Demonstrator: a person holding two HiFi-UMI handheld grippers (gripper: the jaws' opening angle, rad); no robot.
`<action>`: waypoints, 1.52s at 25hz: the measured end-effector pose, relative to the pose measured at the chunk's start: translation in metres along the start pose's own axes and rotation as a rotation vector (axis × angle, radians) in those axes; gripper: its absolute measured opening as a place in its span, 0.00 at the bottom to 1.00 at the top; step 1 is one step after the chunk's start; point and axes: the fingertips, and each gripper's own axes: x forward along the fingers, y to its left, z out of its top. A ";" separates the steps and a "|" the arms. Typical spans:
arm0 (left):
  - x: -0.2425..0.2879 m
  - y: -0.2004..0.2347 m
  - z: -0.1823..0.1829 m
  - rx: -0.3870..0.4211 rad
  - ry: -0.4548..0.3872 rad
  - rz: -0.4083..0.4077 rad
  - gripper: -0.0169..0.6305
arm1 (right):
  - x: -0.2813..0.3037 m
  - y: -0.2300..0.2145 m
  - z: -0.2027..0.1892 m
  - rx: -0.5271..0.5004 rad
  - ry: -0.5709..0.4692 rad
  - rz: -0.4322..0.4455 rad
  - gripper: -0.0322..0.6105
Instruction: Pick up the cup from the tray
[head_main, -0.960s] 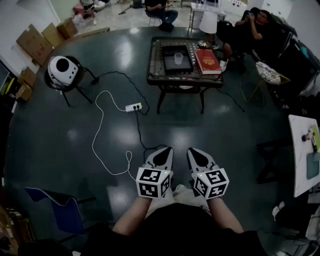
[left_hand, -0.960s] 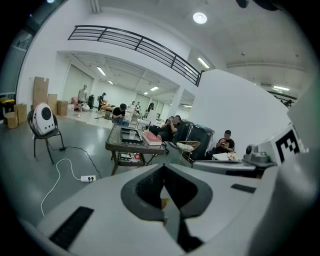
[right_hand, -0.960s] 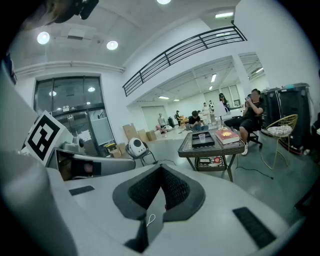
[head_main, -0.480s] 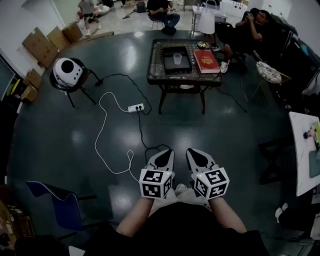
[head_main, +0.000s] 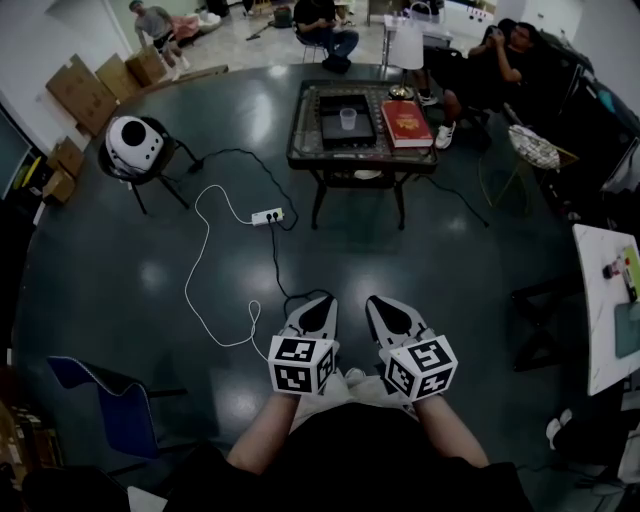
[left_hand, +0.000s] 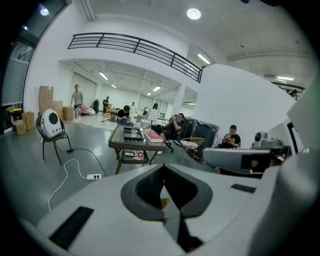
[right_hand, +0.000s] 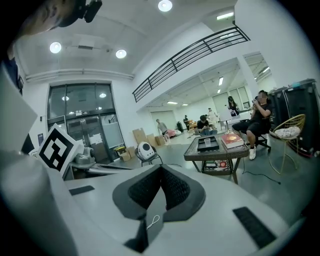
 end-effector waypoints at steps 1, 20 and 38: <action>0.001 0.001 -0.001 -0.002 0.001 0.005 0.04 | -0.001 -0.001 0.000 -0.002 0.001 0.002 0.07; 0.025 0.052 0.016 -0.049 -0.003 0.096 0.04 | 0.042 -0.022 0.009 0.018 0.035 0.037 0.07; 0.139 0.113 0.097 -0.019 0.003 0.015 0.04 | 0.170 -0.082 0.069 -0.006 0.038 0.016 0.07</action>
